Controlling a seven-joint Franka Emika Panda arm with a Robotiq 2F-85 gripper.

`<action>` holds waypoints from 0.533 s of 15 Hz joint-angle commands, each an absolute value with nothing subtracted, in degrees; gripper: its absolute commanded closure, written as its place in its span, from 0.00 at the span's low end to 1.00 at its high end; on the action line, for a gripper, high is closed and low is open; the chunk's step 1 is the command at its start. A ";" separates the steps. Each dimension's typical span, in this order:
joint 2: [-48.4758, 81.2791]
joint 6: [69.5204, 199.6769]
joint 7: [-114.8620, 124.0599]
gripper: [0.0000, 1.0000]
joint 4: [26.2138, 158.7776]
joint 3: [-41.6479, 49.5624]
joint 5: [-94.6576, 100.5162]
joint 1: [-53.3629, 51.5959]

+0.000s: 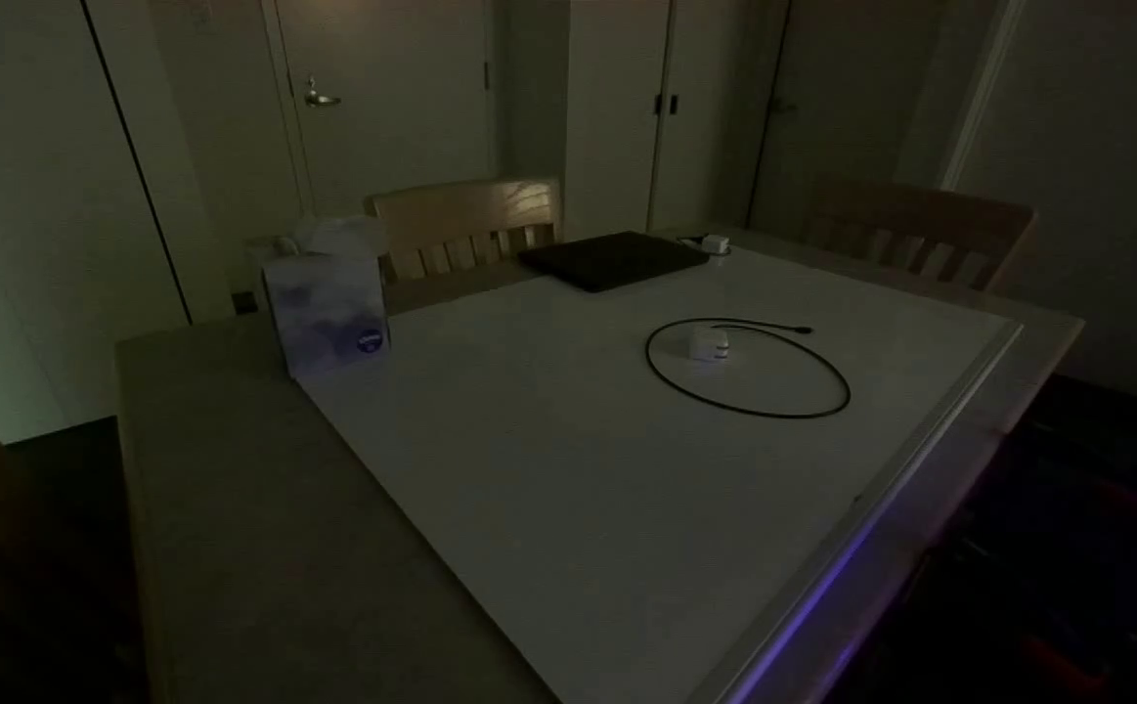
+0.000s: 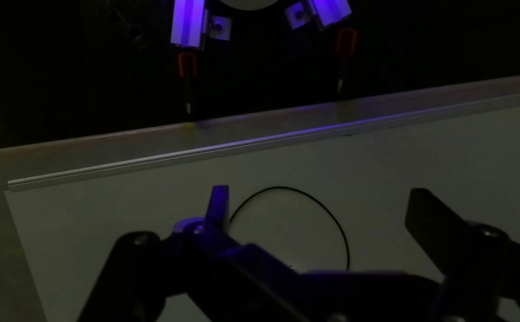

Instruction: Straighten the cable

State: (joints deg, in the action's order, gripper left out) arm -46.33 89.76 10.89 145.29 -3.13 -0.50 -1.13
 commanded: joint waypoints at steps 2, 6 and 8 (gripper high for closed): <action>-46.31 89.66 10.47 0.00 145.18 -3.63 -0.79 -0.42; -42.86 91.56 10.74 0.00 142.85 -4.42 -1.00 -0.76; -40.06 93.32 11.39 0.00 140.91 -5.12 -1.77 -1.03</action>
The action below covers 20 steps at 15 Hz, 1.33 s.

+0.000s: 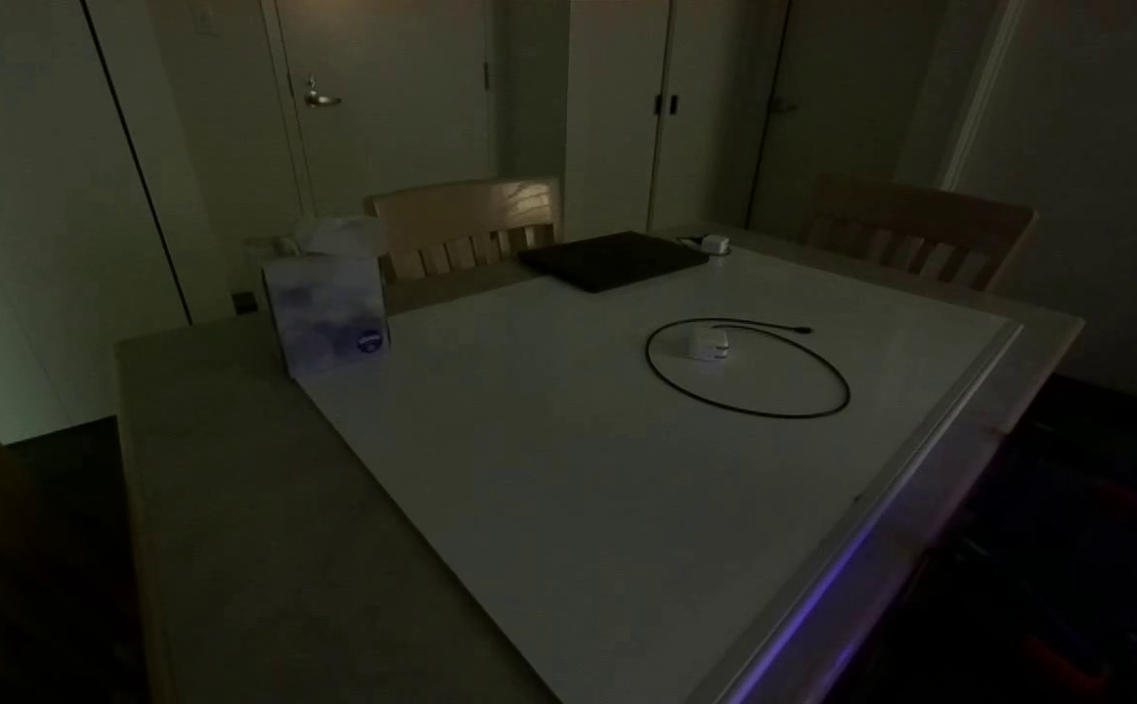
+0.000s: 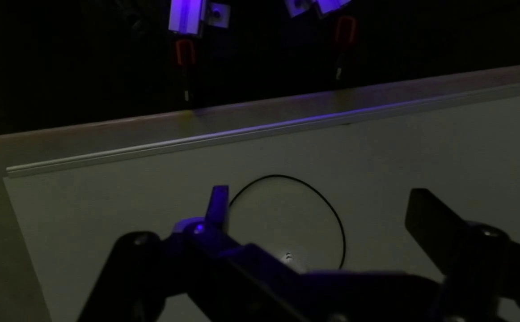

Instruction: Straighten the cable

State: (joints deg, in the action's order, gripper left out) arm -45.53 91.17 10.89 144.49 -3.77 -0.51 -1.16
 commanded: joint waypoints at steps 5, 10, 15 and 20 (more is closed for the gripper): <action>-30.18 100.69 14.56 0.00 135.60 -7.50 -2.09 -1.18; -20.88 108.64 19.84 0.00 132.52 -7.10 -3.42 -1.00; -19.01 118.17 22.28 0.00 137.19 -4.23 -9.94 -0.59; -17.39 135.72 20.88 0.00 143.70 -1.34 -17.31 -0.35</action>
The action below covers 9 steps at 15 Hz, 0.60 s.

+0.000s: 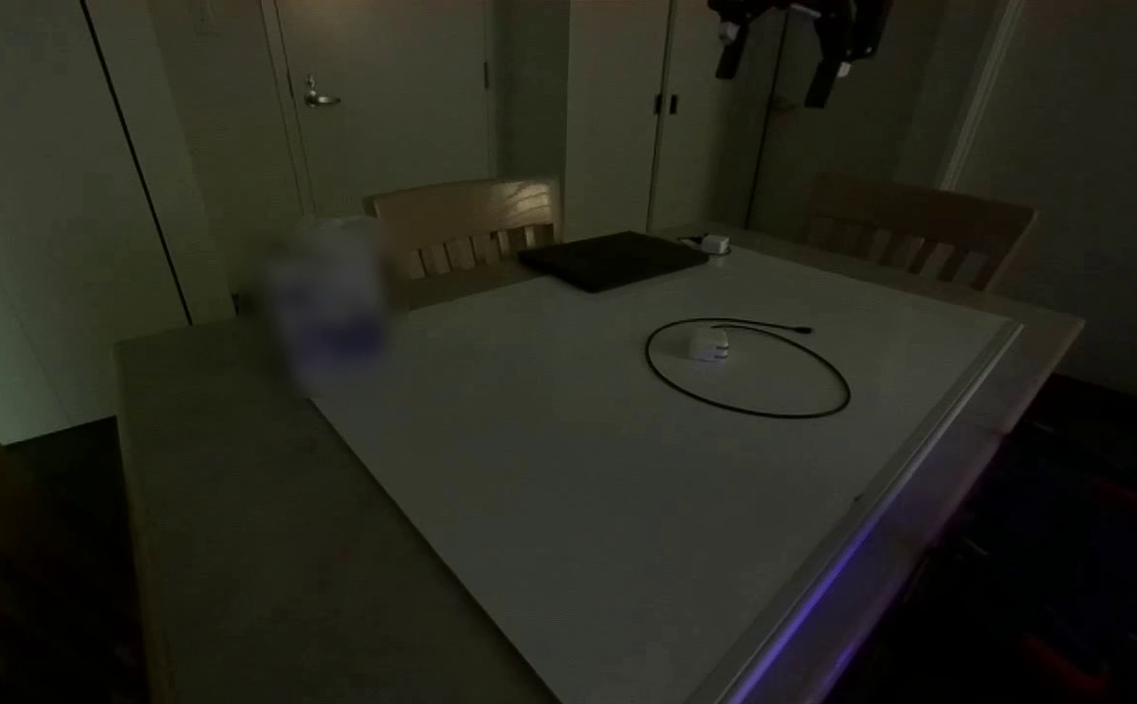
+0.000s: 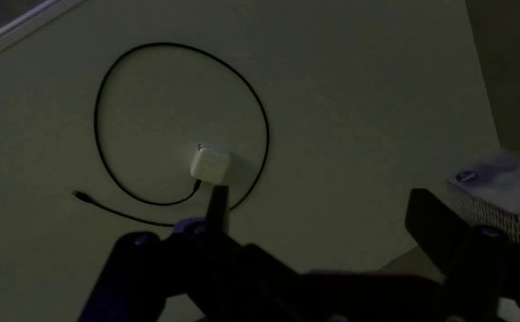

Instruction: Straighten the cable

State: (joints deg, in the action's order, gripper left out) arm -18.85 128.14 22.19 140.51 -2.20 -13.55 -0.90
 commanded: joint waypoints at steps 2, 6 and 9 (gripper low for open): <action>-15.44 139.68 19.82 0.00 144.97 -0.20 -19.93 -0.65; -10.38 143.29 17.51 0.00 144.95 0.92 -23.47 -1.09; -6.38 144.06 14.30 0.00 143.65 1.60 -27.01 -1.32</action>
State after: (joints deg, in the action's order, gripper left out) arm -10.57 142.64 18.21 145.34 0.74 -23.21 -0.93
